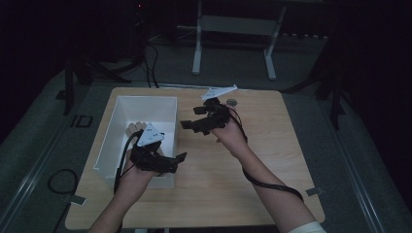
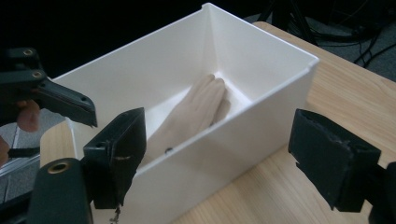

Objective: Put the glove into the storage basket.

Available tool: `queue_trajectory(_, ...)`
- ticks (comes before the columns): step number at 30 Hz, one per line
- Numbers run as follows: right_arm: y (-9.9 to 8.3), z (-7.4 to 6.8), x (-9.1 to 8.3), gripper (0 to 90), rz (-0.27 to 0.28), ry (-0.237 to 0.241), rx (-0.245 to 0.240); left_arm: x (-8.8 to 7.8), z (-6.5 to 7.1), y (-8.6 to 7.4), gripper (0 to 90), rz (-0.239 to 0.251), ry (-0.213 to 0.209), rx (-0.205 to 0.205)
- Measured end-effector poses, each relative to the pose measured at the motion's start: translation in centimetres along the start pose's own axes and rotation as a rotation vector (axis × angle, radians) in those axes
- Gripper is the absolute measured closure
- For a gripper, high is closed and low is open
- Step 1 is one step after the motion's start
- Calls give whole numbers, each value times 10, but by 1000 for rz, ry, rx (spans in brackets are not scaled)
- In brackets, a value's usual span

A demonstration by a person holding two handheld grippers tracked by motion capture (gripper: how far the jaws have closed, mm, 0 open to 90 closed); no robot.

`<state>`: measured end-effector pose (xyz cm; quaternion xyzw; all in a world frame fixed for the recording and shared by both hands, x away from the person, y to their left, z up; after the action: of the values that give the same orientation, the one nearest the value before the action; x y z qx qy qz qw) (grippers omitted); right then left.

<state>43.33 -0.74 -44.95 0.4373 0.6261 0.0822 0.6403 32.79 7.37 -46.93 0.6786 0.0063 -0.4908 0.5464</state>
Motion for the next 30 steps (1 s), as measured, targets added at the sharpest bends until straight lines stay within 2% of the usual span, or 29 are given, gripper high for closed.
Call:
queue_trajectory(4, -16, 7, -9, 190, 11, -9, -7, 5, 14, 5, 44, 0, -25, 27)
queue_trajectory(6, -24, 12, -13, 189, 11, -18, 0, 9, 21, 6, 44, -5, -52, 38)
queue_trajectory(11, -48, 22, -16, 189, -4, -28, 19, 19, 36, 5, 44, -21, -80, 80)
queue_trajectory(15, -64, 29, -18, 189, 2, -31, 30, 28, 49, 6, 43, -21, -119, 93)
queue_trajectory(17, -72, 32, -19, 189, 9, -41, 20, 33, 57, 4, 43, -37, -122, 121)
queue_trajectory(19, -80, 36, -21, 188, 18, -48, 24, 39, 65, 1, 43, -40, -149, 121)
queue_trajectory(24, -99, 43, -21, 176, 5, -52, 39, 55, 82, -6, 43, -55, -182, 147)
queue_trajectory(30, -118, 51, -21, 183, 3, -44, 64, 69, 92, -12, 43, -71, -205, 162)
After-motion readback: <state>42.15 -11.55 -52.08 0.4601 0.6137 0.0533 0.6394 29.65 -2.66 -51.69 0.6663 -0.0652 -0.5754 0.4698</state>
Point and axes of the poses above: each handheld gripper's, and its own axes: x roughly forward along the jaws, y roughly out of its top, z roughly to its right, the point moved 9 cm from there along x, roughly forward along the jaws, and after that the axes turned 13 degrees about -z, right-handed, at the moved point
